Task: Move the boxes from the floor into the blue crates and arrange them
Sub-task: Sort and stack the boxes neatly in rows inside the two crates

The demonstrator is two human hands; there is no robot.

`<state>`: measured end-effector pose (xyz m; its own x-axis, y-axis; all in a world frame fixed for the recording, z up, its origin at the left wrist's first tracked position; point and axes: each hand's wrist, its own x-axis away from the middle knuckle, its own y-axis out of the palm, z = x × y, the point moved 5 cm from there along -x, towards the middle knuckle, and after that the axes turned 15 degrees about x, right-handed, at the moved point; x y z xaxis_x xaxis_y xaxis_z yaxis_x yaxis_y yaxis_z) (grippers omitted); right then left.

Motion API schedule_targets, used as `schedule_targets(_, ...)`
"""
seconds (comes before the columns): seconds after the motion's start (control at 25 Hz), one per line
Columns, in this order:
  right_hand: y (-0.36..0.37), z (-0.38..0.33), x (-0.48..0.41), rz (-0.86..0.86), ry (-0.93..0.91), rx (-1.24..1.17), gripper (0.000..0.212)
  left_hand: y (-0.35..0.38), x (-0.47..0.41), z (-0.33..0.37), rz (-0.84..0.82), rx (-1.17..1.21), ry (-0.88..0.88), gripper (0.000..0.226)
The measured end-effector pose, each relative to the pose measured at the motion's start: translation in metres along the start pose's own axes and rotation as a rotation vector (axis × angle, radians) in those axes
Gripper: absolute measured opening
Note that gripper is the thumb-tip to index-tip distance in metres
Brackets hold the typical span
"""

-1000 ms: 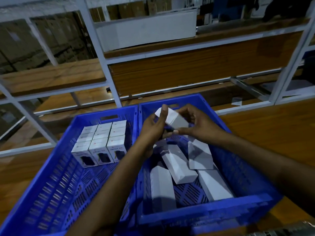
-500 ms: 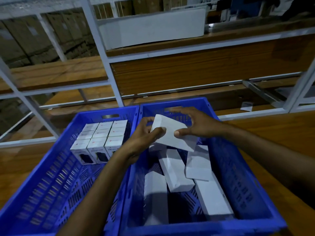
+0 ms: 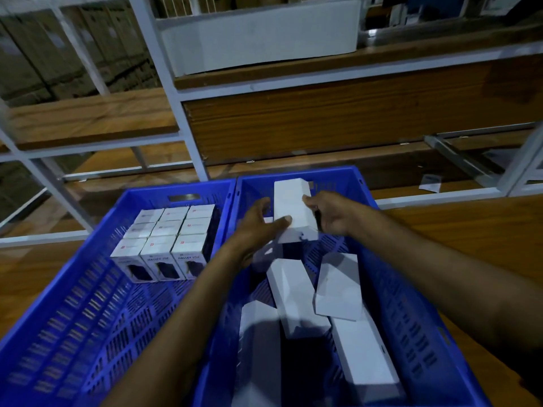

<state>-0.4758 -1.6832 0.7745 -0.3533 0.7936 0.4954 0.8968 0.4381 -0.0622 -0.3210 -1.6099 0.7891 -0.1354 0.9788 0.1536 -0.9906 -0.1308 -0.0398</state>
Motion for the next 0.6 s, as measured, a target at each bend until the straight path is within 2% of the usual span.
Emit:
schedule_targets(0.16, 0.017, 0.015, -0.013, -0.008, 0.103, -0.058, 0.018, -0.003, -0.01, -0.022, -0.111, -0.298, -0.01, 0.089)
schedule_targets(0.28, 0.026, 0.023, -0.023, -0.02, 0.109, -0.113, 0.017, -0.006, -0.016, -0.027, -0.113, -0.514, 0.038, 0.072)
schedule_targets(0.48, 0.032, 0.026, -0.027, -0.1, 0.163, 0.072, 0.014, -0.012, -0.029, -0.04, -0.047, -0.639, 0.078, 0.072)
schedule_targets(0.6, 0.041, 0.024, -0.029, -0.137, 0.172, 0.024, 0.007, -0.015, -0.033, -0.043, 0.0, -0.712, 0.096, 0.058)
